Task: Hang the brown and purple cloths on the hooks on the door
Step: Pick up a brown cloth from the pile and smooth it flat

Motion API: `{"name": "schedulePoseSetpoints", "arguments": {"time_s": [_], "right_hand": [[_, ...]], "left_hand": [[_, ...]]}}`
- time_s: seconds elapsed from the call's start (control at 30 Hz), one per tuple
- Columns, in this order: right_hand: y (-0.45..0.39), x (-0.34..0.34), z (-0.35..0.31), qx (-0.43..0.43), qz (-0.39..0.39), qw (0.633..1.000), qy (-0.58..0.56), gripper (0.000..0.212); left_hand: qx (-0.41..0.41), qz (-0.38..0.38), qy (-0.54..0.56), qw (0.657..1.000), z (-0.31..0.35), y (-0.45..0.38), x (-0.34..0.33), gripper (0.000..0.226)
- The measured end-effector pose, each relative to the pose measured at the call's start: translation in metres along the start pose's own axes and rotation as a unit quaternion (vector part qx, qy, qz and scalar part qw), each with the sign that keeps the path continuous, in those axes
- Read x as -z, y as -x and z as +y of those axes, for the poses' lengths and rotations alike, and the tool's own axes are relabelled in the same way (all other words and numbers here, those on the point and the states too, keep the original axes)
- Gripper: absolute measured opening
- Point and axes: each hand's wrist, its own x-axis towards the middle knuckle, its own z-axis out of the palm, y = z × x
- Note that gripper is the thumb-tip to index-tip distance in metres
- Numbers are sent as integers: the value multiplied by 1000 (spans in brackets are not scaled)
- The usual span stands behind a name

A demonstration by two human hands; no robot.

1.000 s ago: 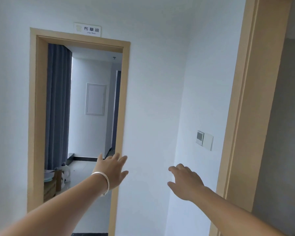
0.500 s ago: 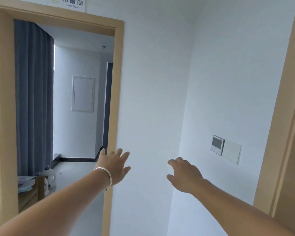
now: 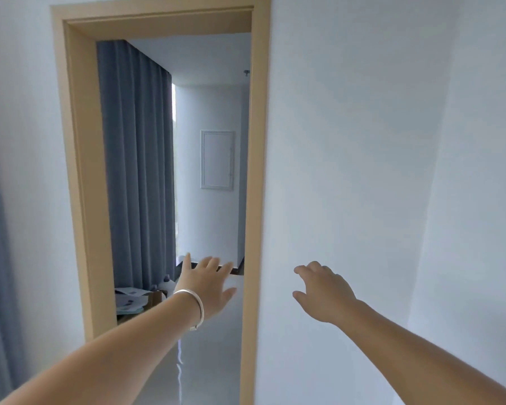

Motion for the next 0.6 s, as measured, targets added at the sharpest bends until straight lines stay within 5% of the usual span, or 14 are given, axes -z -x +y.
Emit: {"name": "schedulePoseSetpoints", "arguments": {"time_s": [0.23, 0.6], "right_hand": [[-113, -44, -45, 111, -14, 993, -32, 36], [-221, -121, -228, 299, -37, 952, -61, 47]], "left_hand": [[102, -38, -32, 994, -63, -31, -48, 61], [291, -104, -52, 950, -222, 21, -119, 63]]}}
